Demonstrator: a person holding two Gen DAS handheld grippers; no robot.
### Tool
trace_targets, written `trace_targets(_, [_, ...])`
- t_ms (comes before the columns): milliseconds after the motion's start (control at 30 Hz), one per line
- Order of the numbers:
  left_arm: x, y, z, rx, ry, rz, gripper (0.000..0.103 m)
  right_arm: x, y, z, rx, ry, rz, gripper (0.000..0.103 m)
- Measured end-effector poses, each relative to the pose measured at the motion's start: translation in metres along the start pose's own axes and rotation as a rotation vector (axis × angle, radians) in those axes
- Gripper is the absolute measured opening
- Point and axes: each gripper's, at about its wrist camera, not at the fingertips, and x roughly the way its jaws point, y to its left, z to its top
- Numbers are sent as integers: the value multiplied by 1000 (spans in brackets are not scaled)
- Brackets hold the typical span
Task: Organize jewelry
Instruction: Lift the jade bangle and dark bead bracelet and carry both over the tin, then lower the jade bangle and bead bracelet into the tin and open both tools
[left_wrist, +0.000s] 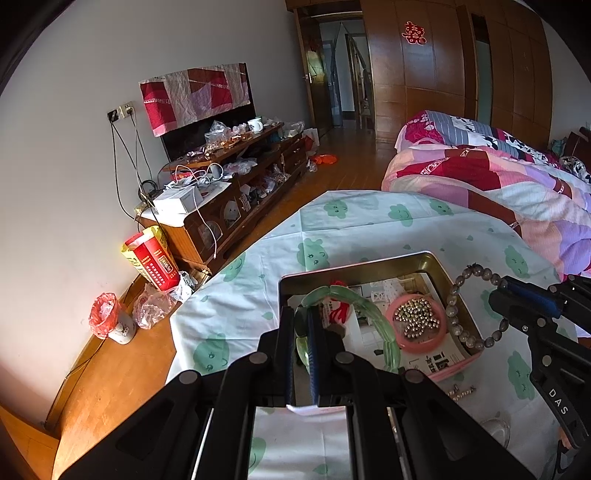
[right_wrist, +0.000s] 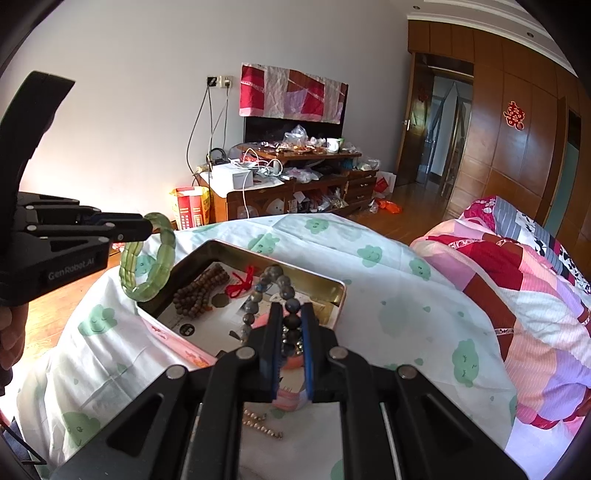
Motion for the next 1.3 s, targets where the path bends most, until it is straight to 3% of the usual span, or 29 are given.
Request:
trace_targets(533, [57,-14,4,21,83,28,6,53,-2,14,-26,87,-24,12])
trace_targets(1033, [75,-12,-7,17,119,35,8,80,0,1,-19,151,-28,12])
trace_targets(1100, [76,-11,-8,18,133,41,9,79,1,0,-21,152,-21,20])
trace_targets(1133, [76,-10,-8,16,134,50,13,79,1,-1,-24,152,-25,31])
trace_targets(1167, [75,-9,-8,13,135,47,25,78,2,-2,-24,150,-24,39])
trace_targets(1200, [73,-8,-8,9,132,45,34,77,1,-3,-20,145,-22,54])
trace_targets(1233, [72,-8,-9,7,127,54,58,75,1,-4,-16,137,-29,64])
trace_targets(1267, [67,-7,-9,6,107,78,75,74,1,-4,-13,129,-37,64])
trace_targets(1300, [63,-7,-9,9,84,97,79,72,0,-5,-11,124,-38,64])
